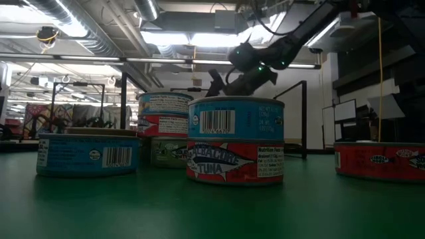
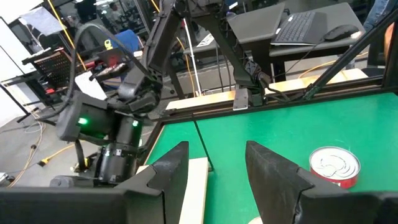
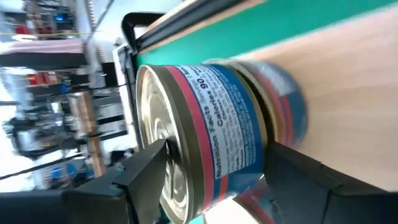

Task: Stack canned seafood by type on shelf
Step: Stack the blue-pink tuna can on top of the blue-pink tuna can on the shelf, then put the yellow-blue tuna can on the shelf

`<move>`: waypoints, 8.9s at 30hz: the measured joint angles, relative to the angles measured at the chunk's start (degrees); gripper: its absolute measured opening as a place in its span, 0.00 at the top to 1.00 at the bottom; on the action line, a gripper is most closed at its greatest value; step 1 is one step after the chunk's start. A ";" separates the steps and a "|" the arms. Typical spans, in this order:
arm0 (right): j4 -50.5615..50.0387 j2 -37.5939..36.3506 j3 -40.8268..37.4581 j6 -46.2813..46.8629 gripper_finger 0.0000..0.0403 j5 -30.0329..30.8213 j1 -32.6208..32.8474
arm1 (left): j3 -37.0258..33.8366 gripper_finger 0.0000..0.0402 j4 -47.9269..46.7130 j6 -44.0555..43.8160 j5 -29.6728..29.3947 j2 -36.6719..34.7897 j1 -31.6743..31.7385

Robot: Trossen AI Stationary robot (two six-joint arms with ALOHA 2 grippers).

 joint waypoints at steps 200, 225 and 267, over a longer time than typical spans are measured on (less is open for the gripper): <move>-45.25 -19.04 3.25 -75.94 0.37 16.01 38.97 | 1.92 1.00 -28.62 -13.45 -11.75 25.68 2.88; -45.23 -19.04 3.25 -77.18 0.37 16.01 38.97 | 1.88 1.00 -29.26 -10.25 -11.45 25.68 17.23; -45.03 -19.04 3.25 -77.20 0.37 16.01 38.98 | 1.81 1.00 -19.24 -4.58 -0.82 27.50 32.17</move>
